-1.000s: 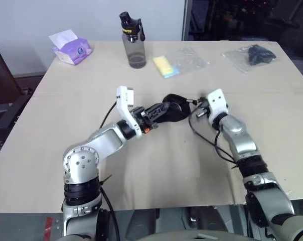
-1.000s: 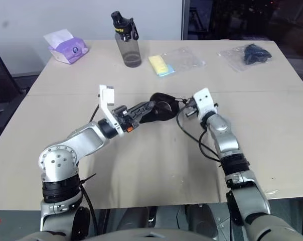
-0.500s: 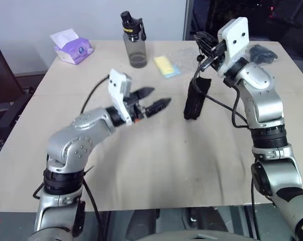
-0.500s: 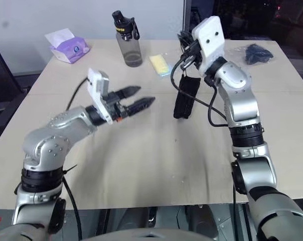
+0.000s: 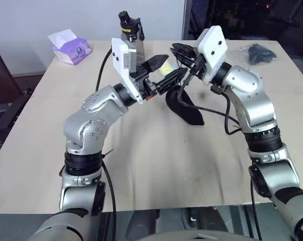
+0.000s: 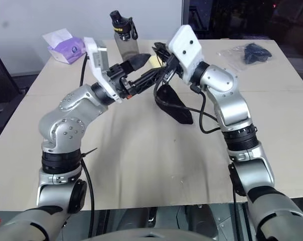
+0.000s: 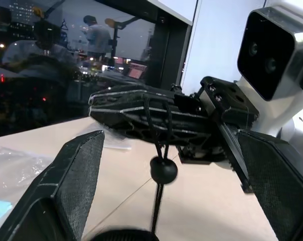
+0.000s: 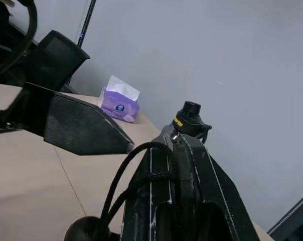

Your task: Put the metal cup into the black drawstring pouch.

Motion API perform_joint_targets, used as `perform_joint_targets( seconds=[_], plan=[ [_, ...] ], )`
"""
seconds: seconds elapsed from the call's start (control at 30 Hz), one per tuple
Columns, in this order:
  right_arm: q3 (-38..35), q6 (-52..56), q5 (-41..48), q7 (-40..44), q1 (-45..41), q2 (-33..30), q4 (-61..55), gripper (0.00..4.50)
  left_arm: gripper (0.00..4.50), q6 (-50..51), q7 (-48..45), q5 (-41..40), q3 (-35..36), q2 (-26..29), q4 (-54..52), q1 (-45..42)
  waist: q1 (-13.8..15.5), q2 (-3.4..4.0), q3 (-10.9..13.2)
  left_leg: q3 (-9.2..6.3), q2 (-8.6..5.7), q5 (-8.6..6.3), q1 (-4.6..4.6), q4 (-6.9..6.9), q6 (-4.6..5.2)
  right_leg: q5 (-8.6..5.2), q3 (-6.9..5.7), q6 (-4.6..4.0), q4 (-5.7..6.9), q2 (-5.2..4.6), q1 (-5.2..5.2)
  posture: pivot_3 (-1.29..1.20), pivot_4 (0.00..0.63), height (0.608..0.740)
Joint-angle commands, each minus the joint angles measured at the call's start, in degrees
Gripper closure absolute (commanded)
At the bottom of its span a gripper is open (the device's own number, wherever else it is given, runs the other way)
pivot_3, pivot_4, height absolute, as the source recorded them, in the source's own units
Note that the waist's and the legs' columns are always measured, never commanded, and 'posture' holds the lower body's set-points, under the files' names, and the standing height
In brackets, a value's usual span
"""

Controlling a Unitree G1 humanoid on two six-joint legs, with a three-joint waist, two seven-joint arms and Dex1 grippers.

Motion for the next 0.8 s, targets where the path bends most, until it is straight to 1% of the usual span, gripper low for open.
perform_joint_targets(
  seconds=[0.03, 0.23, 0.7, 0.8],
  plan=[
    [-0.6, 0.4, 1.0, 0.0, -2.3, 0.9, -3.7, 4.50, 0.11, -0.5, -1.1, 0.2, 0.3, 0.2, -1.1, -0.4, 0.0, 0.00, 0.0, 0.00, 0.00, 0.00, 0.00, 0.00, 0.00, 0.00, 0.00, 0.00, 0.00, 0.00, 0.00, 0.00, 0.150, 0.740],
    [-1.0, 0.6, 0.6, -0.2, -2.4, 1.4, -3.4, 4.50, 0.11, -1.7, -3.2, 3.5, -1.3, 2.3, -1.0, 2.1, 0.0, 0.01, 0.0, -0.01, 0.01, 0.00, 0.02, 0.00, 0.00, 0.00, -0.01, 0.00, 0.01, 0.01, 0.00, 0.00, 0.150, 0.740],
    [-0.8, 1.8, 1.3, -0.3, -2.1, 2.5, -4.4, 4.50, 0.11, -3.0, -3.1, 5.9, -1.2, 0.5, -0.6, 1.9, 0.1, 0.01, 0.0, -0.02, 0.00, 0.00, 0.00, 0.00, 0.00, 0.00, -0.02, 0.00, 0.01, 0.00, 0.00, 0.00, 0.150, 0.740],
    [-0.5, 2.1, 1.2, -0.3, -1.8, 2.8, -4.8, 4.50, 0.87, -3.0, -2.6, 5.7, -0.7, -0.5, -0.3, 1.7, 0.1, 0.01, 0.0, -0.03, 0.00, 0.00, 0.00, 0.00, 0.00, 0.00, -0.02, 0.00, 0.02, 0.00, 0.00, 0.00, 0.150, 0.740]
  ],
)
